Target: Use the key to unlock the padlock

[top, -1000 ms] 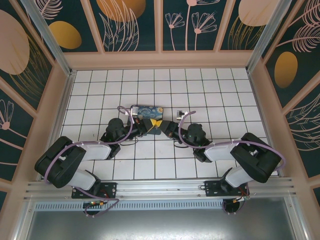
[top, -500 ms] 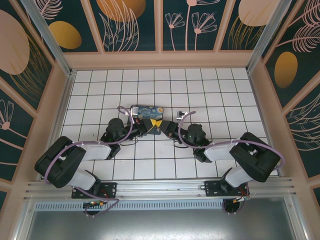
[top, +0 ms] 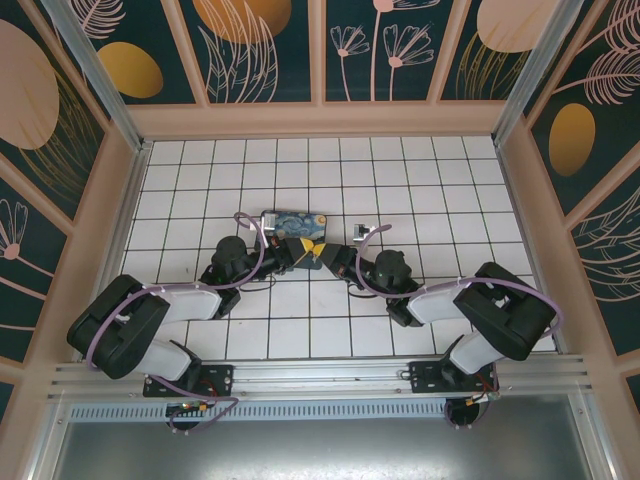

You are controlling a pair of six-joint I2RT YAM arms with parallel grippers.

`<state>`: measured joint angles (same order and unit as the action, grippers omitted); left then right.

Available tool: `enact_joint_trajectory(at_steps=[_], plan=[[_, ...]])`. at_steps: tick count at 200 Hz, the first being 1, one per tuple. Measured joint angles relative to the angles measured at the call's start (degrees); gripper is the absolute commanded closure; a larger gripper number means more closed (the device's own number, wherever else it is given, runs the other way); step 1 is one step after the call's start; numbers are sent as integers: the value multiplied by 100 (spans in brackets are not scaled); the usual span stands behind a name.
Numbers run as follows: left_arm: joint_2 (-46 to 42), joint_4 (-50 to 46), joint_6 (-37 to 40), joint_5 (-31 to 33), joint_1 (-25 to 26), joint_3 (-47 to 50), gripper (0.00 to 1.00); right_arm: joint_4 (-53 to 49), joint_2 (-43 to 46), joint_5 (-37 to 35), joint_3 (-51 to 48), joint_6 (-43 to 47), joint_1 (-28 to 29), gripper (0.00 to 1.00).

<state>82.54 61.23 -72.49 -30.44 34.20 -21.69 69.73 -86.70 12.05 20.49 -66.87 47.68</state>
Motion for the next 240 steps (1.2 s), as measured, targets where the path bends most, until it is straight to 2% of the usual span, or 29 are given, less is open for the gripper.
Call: enact_joint_trajectory(at_steps=[32,59,181,197,205,212,228,240], plan=[[0,0,0,0,0,-2,100,0,0,0,0,0,7,87],[0,2,0,24,-2,0,100,24,-2,-15,0,-17,4,100],[-122,109,-157,181,11,201,100,175,-96,-20,-31,-125,44,100],[-179,28,-144,221,13,201,76,227,-138,-9,-24,-125,44,100],[-223,-4,-125,256,17,205,56,234,-153,-7,-20,-125,44,100],[-297,-68,-138,299,15,205,45,221,-164,-20,-20,-125,42,100],[-579,-295,-120,420,-26,210,28,186,-166,-22,-20,-125,37,100],[-896,-542,-24,501,-90,232,19,166,-166,-20,-22,-122,15,100]])
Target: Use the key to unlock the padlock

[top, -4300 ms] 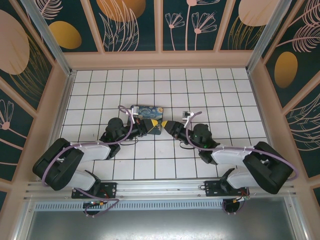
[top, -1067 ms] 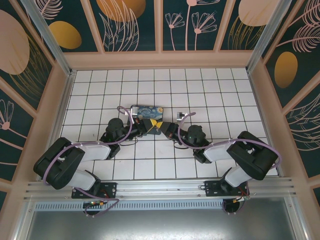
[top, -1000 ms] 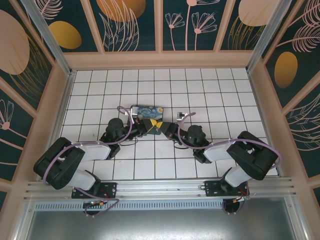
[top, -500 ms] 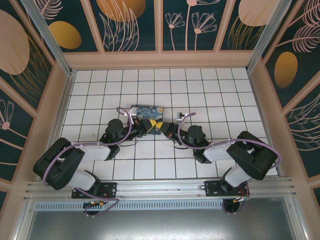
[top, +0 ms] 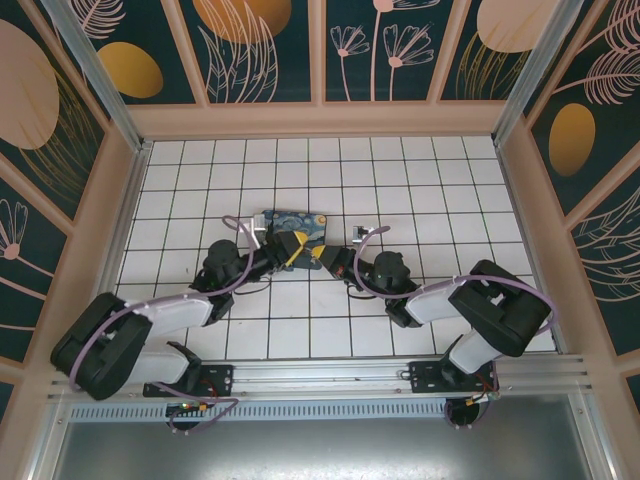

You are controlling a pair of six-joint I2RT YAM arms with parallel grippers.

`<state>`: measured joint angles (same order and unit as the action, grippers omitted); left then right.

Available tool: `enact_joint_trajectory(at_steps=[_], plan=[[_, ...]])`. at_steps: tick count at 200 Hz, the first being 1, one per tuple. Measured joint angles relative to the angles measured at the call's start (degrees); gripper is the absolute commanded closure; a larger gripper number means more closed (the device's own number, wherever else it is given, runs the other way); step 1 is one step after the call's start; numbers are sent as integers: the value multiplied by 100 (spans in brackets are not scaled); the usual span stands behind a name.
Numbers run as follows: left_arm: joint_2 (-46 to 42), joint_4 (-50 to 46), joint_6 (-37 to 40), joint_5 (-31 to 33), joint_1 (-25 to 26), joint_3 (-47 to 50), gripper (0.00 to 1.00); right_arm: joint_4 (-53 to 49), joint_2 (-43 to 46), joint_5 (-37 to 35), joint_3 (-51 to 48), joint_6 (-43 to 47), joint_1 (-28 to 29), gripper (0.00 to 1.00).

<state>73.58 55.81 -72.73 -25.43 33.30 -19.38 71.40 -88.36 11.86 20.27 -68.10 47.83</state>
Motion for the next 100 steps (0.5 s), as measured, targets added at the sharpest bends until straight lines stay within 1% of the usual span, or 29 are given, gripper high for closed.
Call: enact_joint_trajectory(at_steps=[11,26,46,82,100], plan=[[-343,-326,175,96,-70,2,13,-39,0,4,-2,0,-39,100],[-748,-807,433,238,-122,0,8,-136,0,28,-2,0,-138,100],[-1045,-1460,916,389,-140,0,2,-315,-13,118,59,2,-282,100],[-1097,-2479,1856,706,-140,81,2,-566,-424,374,570,2,-529,100],[-1095,-2763,2312,918,-140,260,8,-588,-697,529,763,-2,-627,100]])
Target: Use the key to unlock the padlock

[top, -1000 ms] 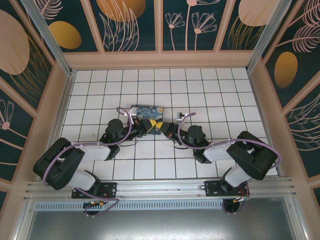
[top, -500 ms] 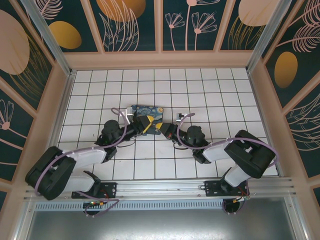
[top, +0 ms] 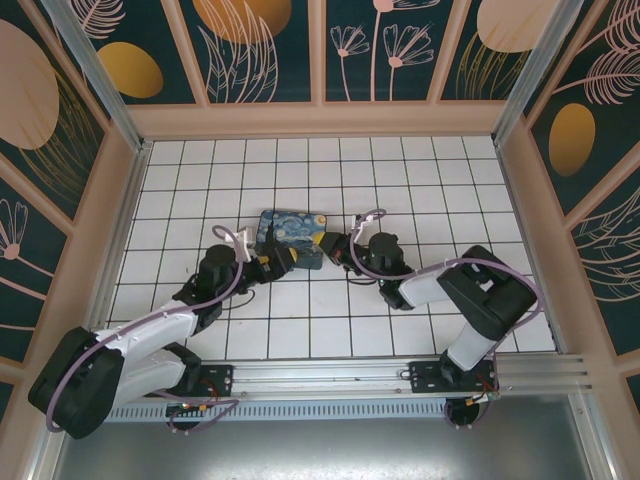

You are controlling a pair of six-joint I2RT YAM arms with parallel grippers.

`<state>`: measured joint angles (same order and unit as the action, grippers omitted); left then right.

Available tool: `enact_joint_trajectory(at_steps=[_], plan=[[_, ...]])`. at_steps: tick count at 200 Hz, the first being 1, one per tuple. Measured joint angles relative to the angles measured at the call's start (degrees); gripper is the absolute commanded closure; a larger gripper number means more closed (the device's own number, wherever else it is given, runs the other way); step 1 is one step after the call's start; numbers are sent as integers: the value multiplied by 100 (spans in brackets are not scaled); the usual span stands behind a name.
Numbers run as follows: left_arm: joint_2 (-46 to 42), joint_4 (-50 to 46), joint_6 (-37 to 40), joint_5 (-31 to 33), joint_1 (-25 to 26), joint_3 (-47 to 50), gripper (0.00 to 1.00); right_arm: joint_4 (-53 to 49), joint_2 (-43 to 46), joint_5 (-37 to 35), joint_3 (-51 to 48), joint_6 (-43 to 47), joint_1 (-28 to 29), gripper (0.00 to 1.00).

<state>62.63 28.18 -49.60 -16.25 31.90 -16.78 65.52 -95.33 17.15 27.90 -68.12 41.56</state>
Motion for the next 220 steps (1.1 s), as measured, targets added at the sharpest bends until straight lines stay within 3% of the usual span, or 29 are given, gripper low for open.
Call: enact_joint_trajectory(at_steps=[81,220], plan=[[994,153,1108,348,0,271,28,9,-826,507,428,-146,-94,100],[2846,1298,1550,463,87,-457,39,299,-1169,850,570,-345,-439,100]])
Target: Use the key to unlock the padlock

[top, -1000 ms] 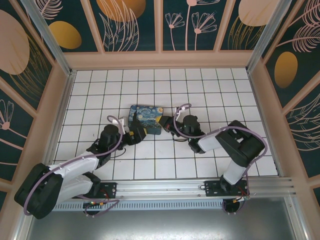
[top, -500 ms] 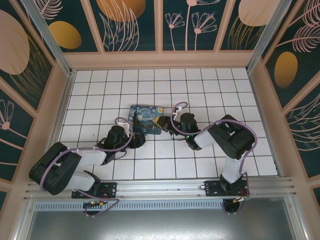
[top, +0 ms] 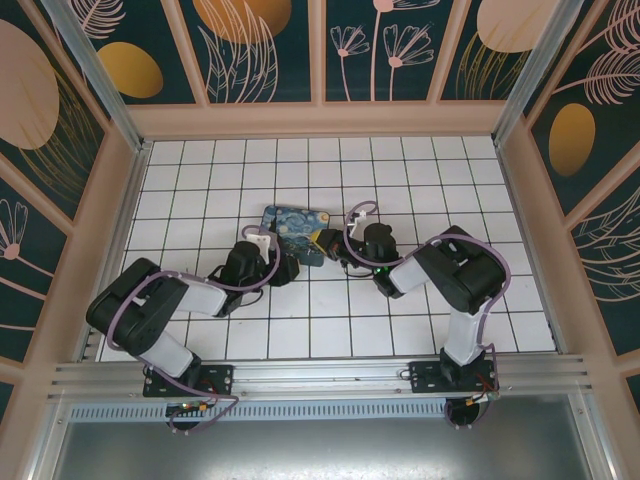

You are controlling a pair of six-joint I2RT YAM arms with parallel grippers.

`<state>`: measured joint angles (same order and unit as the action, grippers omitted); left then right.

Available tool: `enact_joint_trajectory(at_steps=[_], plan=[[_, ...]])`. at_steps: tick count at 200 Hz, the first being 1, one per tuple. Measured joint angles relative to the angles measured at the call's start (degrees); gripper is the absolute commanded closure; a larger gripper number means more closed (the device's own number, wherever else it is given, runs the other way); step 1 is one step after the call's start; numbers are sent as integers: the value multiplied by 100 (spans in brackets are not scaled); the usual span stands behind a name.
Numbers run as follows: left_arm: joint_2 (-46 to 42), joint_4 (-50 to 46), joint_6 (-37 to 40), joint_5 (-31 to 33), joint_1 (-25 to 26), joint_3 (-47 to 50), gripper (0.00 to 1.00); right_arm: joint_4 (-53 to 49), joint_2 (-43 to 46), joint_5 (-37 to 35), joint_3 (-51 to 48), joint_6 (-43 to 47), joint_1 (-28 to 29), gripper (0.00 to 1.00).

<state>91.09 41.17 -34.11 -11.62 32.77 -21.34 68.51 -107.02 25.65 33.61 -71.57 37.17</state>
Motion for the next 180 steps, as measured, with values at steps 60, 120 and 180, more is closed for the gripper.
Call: enact_joint_trajectory(at_steps=[60,120,180], plan=[[516,789,184,339,203,-59,40,109,-118,20,79,-83,-11,100],[782,1322,146,179,260,-55,41,118,-127,24,81,-85,-11,100],[807,1650,-238,-192,282,28,39,166,-153,22,81,-92,-11,100]])
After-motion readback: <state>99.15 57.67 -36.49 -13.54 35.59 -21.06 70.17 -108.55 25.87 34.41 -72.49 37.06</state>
